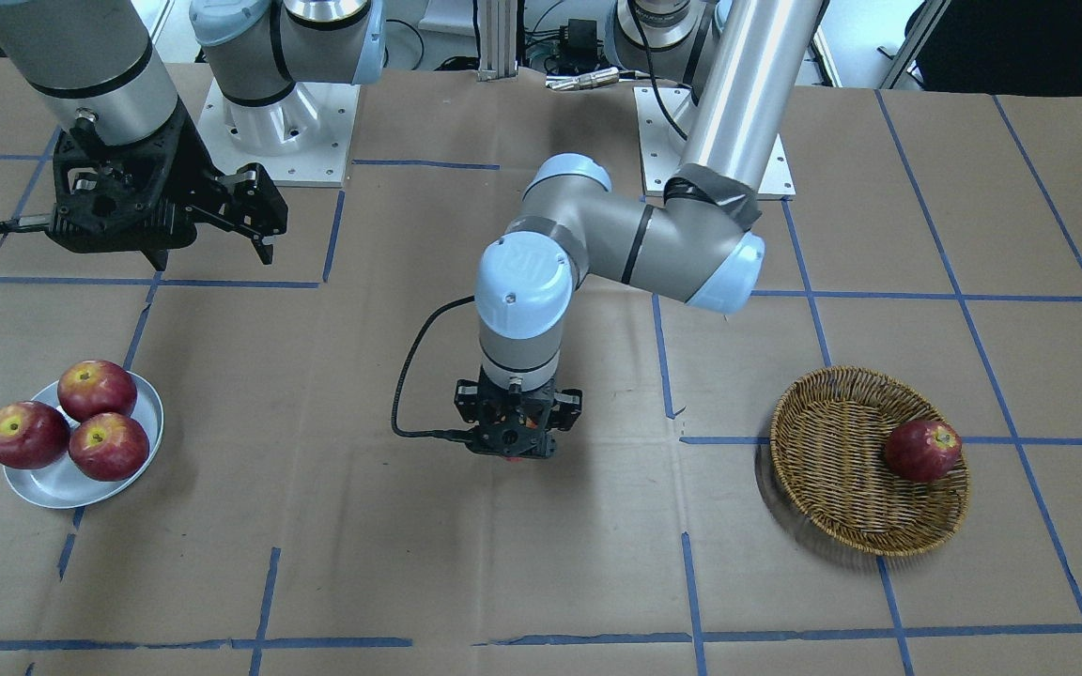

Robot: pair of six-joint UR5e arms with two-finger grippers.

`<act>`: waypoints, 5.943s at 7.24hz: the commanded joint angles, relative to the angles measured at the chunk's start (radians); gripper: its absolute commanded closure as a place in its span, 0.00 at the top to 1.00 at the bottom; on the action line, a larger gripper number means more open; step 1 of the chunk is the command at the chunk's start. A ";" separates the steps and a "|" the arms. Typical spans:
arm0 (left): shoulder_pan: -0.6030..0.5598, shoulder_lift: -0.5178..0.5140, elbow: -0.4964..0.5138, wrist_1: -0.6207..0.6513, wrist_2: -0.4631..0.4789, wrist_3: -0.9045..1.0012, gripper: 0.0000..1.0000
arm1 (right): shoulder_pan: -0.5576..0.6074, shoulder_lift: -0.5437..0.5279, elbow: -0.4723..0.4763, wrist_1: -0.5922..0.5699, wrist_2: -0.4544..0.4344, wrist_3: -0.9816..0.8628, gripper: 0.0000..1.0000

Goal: Transfer apple from basket to plate
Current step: 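Carry the apple to the table center and release it with the left gripper, then move the right gripper to the apple while the left gripper withdraws, then close the right gripper on the yellow-red apple, then carry the apple with the right gripper over the white plate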

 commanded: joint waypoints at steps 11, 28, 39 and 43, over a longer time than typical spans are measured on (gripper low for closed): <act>0.072 0.197 0.007 -0.154 0.000 0.101 0.99 | 0.000 0.000 0.003 0.000 -0.001 0.001 1.00; 0.508 0.656 -0.011 -0.677 0.008 0.452 0.99 | 0.406 0.503 -0.015 -0.527 -0.019 0.453 1.00; 0.511 0.653 -0.013 -0.674 0.007 0.456 0.99 | 0.385 0.522 0.002 -0.592 -0.022 0.414 0.43; 0.507 0.653 -0.013 -0.673 0.004 0.455 0.99 | 0.169 0.285 0.035 -0.370 -0.016 0.150 0.44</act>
